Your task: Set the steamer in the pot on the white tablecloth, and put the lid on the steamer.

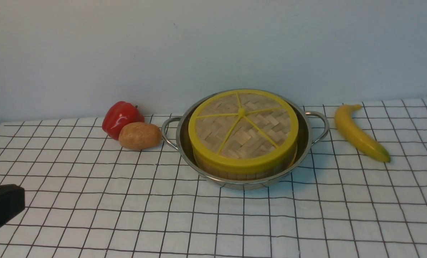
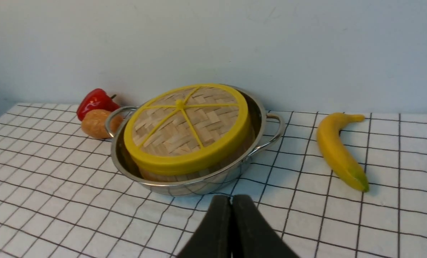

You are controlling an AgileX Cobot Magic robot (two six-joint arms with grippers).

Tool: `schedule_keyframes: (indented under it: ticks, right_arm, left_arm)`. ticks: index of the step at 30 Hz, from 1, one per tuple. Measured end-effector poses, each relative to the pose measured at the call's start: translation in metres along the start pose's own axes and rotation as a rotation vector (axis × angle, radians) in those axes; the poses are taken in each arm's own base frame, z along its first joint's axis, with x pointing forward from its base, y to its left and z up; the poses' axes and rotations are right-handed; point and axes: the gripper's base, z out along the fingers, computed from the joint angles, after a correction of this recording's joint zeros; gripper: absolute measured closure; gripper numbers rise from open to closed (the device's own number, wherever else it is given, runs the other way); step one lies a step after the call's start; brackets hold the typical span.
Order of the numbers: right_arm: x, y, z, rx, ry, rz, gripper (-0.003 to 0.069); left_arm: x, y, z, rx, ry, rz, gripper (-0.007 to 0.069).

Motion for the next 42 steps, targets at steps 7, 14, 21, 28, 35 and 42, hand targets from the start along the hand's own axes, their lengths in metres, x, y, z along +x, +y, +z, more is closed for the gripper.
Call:
schedule_keyframes:
  ticks: [7,14,21,28,35,42]
  right_arm:
    - [0.001,0.003,0.000,-0.035,0.008,0.039,0.0617]
    - [0.001,0.005,0.000,-0.049,0.012,0.057,0.0578]
    - [0.001,0.005,0.000,-0.050,0.012,0.067,0.0541]
    - [0.001,0.005,0.000,-0.050,0.013,0.073,0.0517]
    - [0.001,0.005,0.000,-0.050,0.015,0.075,0.0494]
    - [0.001,0.005,0.000,-0.051,0.015,0.077,0.0477]
  left_arm:
    - [-0.001,0.006,0.002,-0.063,-0.016,0.065,0.0628]
    - [0.035,0.032,0.025,-0.336,-0.025,0.116,0.0623]
    - [0.124,0.043,0.049,-0.482,-0.084,0.057,0.0613]
    - [0.176,0.042,0.058,-0.528,-0.149,-0.004,0.0602]
    - [0.191,0.042,0.067,-0.524,-0.124,-0.009,0.0592]
    - [0.191,0.043,0.067,-0.525,-0.125,-0.008,0.0578]
